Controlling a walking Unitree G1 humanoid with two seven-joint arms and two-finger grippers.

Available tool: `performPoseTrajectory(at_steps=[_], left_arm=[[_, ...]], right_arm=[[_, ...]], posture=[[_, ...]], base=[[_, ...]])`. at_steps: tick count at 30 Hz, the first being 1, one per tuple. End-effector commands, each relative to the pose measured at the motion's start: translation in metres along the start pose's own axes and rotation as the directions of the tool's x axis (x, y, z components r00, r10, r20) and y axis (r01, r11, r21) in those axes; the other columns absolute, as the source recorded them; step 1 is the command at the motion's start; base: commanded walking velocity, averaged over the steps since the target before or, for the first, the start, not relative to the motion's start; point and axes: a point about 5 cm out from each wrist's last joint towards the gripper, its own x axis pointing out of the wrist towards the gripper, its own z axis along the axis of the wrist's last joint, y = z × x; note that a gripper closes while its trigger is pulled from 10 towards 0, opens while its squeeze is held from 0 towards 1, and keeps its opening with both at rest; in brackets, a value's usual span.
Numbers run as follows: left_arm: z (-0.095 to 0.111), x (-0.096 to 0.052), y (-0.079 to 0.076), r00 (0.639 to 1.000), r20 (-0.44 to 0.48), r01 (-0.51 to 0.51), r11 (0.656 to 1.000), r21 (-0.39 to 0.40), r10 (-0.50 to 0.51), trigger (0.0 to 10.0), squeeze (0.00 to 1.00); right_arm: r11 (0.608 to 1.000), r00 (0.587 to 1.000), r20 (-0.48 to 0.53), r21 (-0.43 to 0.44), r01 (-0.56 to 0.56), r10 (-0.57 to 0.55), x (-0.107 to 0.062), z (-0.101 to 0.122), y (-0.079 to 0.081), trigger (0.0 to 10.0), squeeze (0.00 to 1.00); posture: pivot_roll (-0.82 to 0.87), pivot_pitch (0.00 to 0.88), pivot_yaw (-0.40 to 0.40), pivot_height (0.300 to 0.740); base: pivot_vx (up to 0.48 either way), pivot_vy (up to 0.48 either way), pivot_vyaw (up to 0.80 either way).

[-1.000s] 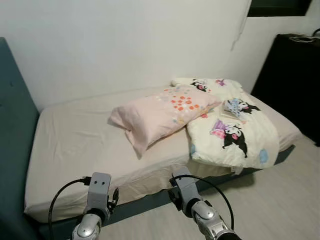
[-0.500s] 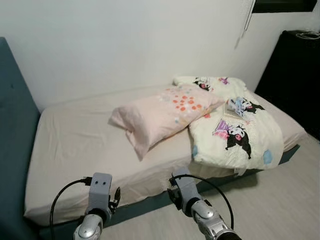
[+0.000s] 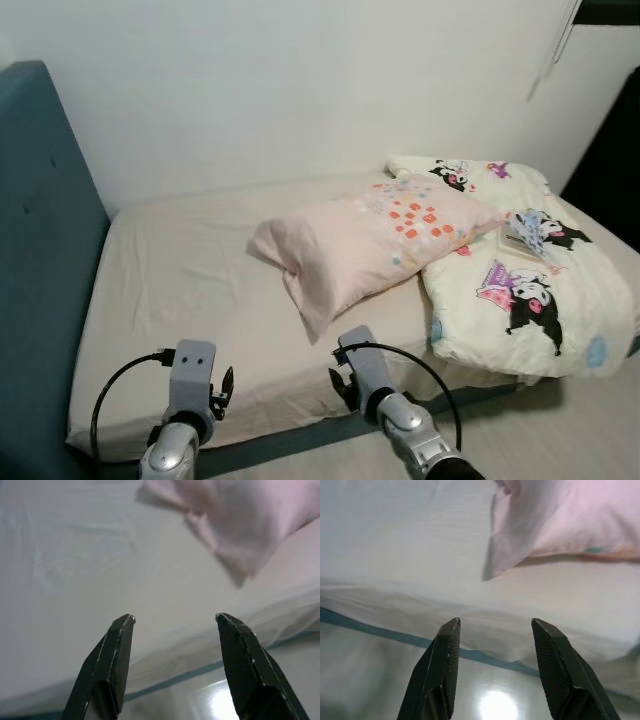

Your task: Clean up the room

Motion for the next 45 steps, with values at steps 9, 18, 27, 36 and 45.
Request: performPoseTrajectory(at_steps=[9,18,27,36,45], left_arm=[[-0.0074,-0.0044,0.0050,1.000,-0.029,-0.013,1.000,-0.003,0.012,10.0,0.00],[-0.0063,-0.0034,0.0054,1.000,-0.026,-0.013,1.000,-0.004,0.012,10.0,0.00],[-0.0067,-0.0047,0.0055,1.000,-0.026,-0.014,1.000,-0.004,0.014,10.0,0.00],[-0.0094,-0.0064,0.0085,0.998,-0.039,-0.054,0.998,-0.013,0.053,10.0,0.00],[-0.0087,-0.0067,0.0122,0.996,-0.035,-0.077,0.997,-0.025,0.076,10.0,0.00]], right_arm=[[1.000,1.000,0.002,0.003,-0.013,0.013,0.0010,0.0003,0.0062,10.0,0.00],[0.998,0.999,0.004,-0.046,-0.032,0.033,0.0016,0.0019,0.0079,10.0,0.00],[1.000,1.000,0.003,0.005,-0.020,0.020,0.0015,0.0012,0.0069,10.0,0.00],[1.000,1.000,0.007,-0.006,-0.029,0.029,0.0002,-0.0007,0.0082,10.0,0.00],[0.999,0.999,0.009,-0.010,-0.034,0.034,0.0000,-0.0008,0.0088,10.0,0.00]], posture=[[0.04,0.054,-0.029,0.740],[0.04,0.053,-0.027,0.740],[0.04,0.057,-0.028,0.740],[0.04,0.060,-0.029,0.740],[0.04,0.057,-0.029,0.740]], base=[[0.313,0.000,0.00],[0.309,0.000,0.07],[0.300,0.000,0.23],[0.061,0.000,0.00],[0.000,0.000,0.00]])
